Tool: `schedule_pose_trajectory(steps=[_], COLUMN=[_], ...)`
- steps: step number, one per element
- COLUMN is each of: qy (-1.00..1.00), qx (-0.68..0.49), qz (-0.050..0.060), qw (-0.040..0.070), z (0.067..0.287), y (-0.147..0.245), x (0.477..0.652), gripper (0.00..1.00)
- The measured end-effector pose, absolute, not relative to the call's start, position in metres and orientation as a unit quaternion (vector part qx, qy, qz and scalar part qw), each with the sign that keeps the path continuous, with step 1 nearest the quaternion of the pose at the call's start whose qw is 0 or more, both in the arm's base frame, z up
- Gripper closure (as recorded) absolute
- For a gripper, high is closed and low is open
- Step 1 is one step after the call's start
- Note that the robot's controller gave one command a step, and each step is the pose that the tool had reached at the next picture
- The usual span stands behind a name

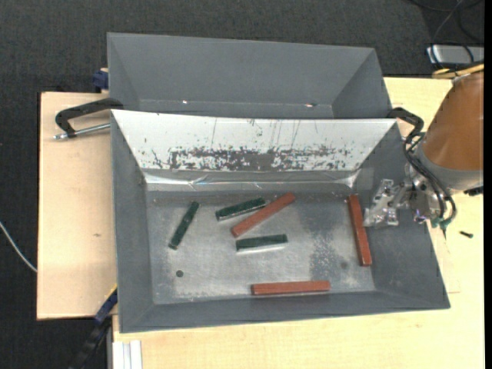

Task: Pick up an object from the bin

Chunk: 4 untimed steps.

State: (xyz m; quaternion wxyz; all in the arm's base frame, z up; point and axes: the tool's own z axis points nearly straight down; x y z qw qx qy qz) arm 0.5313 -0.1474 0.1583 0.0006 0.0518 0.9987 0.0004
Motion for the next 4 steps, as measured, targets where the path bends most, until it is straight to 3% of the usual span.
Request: schedule_pose_trajectory(steps=[1,2,3,4], qy=[0.998,0.998,1.0,0.988], qx=[0.061,0.061,0.008,-0.155], qz=[0.0,0.0,-0.001,0.001], qw=[0.003,0.003,0.005,0.0], z=[0.152,0.152,0.127,0.088], y=[-0.143,-0.143,-0.146,-0.148], x=[0.54,0.54,0.548,0.544], gripper=[0.0,0.0,0.0,0.0])
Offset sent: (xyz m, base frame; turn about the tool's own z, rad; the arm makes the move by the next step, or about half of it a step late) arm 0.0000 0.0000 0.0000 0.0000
